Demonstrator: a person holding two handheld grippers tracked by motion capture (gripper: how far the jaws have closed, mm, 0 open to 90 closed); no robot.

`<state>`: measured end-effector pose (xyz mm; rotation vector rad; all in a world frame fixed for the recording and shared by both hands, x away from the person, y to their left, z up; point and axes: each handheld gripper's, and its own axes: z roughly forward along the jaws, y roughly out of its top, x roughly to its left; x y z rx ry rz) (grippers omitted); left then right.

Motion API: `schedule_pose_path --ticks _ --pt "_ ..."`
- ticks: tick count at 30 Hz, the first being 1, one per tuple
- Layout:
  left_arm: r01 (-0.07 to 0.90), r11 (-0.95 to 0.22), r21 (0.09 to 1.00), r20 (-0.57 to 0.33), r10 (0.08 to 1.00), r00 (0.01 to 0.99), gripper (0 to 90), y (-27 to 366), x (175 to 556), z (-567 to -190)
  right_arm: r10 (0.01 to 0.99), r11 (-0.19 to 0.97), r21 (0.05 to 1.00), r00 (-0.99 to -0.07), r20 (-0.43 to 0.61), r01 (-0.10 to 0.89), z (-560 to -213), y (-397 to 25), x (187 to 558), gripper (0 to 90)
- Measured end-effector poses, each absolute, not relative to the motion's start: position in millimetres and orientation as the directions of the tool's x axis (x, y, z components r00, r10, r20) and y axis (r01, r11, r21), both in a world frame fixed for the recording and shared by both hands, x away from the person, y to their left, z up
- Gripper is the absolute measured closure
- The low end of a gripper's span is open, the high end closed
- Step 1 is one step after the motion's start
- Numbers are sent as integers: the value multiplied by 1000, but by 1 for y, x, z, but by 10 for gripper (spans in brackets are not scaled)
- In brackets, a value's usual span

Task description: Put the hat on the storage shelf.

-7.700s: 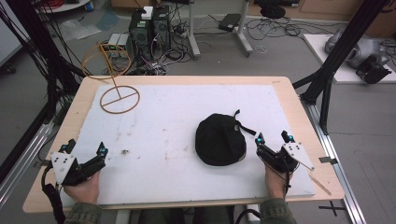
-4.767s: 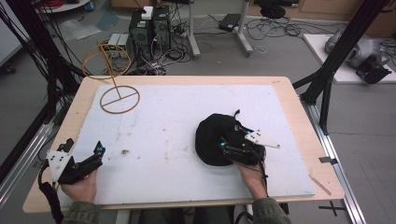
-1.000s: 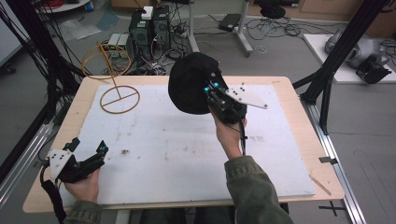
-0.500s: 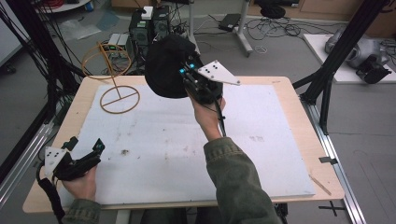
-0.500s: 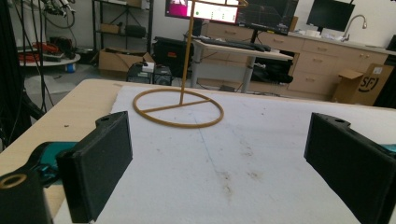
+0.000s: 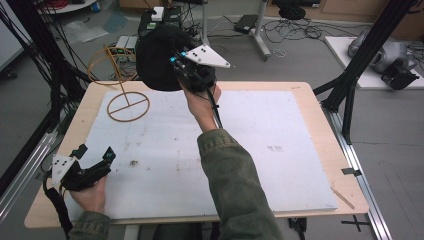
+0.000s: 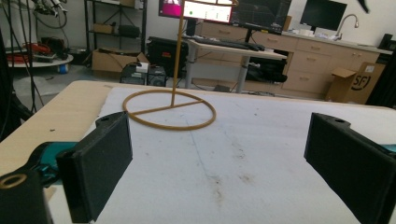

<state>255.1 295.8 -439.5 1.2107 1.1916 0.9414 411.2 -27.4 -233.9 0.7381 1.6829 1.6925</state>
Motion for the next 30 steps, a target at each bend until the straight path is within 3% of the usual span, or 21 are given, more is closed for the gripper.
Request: schedule_pose_path --ticks 13,30 --pt "74 155 985 -167 967 191 80 291 255 -439 697 -6 998 -716 -37 -57 -218 17 442 872" --pt "84 157 984 -171 965 200 80 292 255 -440 666 -65 996 -746 3 -54 -202 76 483 872"
